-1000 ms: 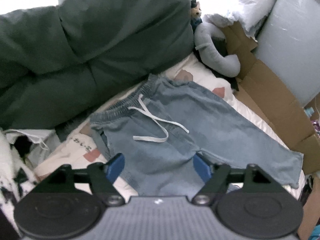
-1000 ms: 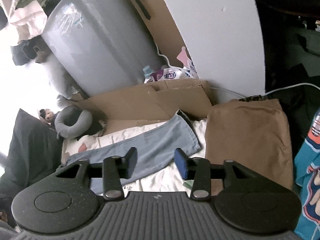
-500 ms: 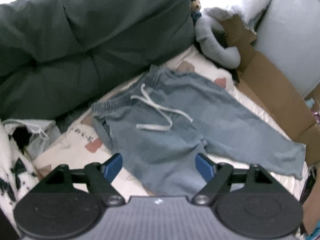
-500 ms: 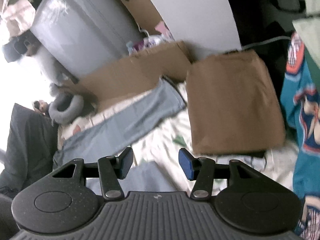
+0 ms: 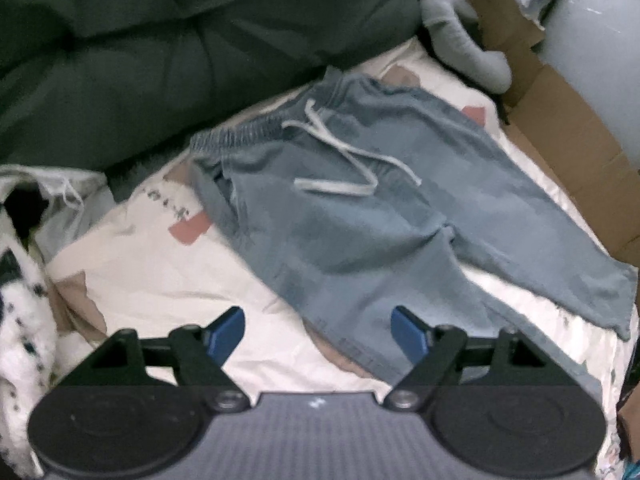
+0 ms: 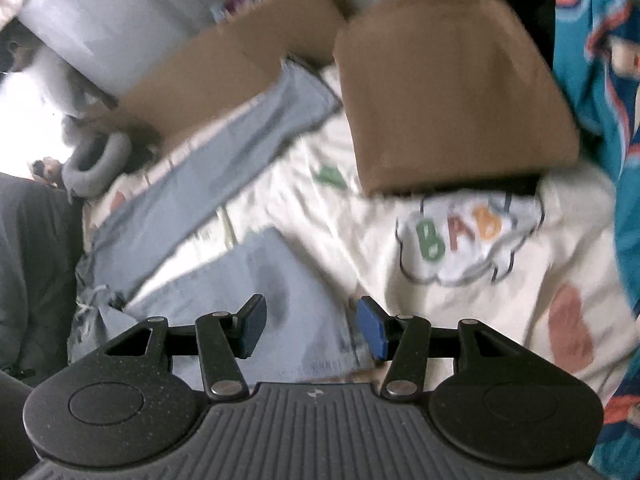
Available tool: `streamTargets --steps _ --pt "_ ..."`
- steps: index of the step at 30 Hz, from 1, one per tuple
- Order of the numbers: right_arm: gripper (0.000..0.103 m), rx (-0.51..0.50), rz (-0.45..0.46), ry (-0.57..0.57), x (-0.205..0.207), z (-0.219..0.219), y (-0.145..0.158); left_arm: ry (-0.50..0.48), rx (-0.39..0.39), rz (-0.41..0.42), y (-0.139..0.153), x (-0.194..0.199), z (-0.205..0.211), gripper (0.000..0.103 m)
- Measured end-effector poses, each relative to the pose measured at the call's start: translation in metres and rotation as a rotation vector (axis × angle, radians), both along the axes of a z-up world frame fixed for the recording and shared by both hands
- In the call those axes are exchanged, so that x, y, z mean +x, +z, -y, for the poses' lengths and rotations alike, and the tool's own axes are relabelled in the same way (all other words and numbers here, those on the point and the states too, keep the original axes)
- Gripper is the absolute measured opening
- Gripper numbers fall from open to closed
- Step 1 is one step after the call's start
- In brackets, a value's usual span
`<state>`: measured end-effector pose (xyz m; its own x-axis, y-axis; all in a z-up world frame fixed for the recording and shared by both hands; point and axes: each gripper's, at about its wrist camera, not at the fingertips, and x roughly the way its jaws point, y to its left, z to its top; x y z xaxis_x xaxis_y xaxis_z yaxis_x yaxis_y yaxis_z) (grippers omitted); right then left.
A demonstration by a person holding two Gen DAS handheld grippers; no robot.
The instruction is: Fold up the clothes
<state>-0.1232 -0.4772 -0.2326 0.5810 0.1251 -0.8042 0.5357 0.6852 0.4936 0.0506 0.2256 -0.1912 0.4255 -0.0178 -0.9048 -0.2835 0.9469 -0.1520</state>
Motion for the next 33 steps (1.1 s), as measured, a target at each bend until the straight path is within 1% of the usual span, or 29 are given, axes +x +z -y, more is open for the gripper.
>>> streamTargets --steps 2,5,8,12,16,22,25,28,33 --pt "0.057 0.042 -0.020 -0.017 -0.001 -0.002 -0.021 0.005 -0.006 -0.011 -0.012 -0.001 0.000 0.082" --pt "0.057 0.169 -0.009 -0.074 -0.004 -0.003 -0.053 0.009 -0.007 -0.041 -0.034 0.000 0.002 0.082" --pt "0.057 0.238 -0.026 -0.110 -0.006 -0.006 -0.081 0.007 0.000 -0.073 -0.056 0.000 0.004 0.082" --pt "0.057 0.285 -0.072 -0.132 -0.008 -0.012 -0.112 0.016 -0.001 -0.106 -0.081 -0.001 0.004 0.081" --pt "0.057 0.356 -0.084 -0.186 -0.014 -0.014 -0.137 0.046 -0.008 -0.132 -0.101 -0.002 0.001 0.081" --pt "0.057 0.427 -0.101 -0.271 -0.022 -0.020 -0.170 0.050 -0.010 -0.160 -0.123 0.001 0.003 0.081" --pt "0.057 0.461 -0.086 -0.306 -0.025 -0.022 -0.182 0.043 -0.012 -0.168 -0.130 0.006 0.004 0.081" --pt "0.057 0.517 -0.032 -0.366 -0.030 -0.020 -0.191 0.041 -0.010 -0.171 -0.132 0.009 0.004 0.081" --pt "0.054 0.567 0.056 -0.398 -0.024 -0.015 -0.189 0.032 -0.002 -0.171 -0.132 0.015 0.005 0.081"
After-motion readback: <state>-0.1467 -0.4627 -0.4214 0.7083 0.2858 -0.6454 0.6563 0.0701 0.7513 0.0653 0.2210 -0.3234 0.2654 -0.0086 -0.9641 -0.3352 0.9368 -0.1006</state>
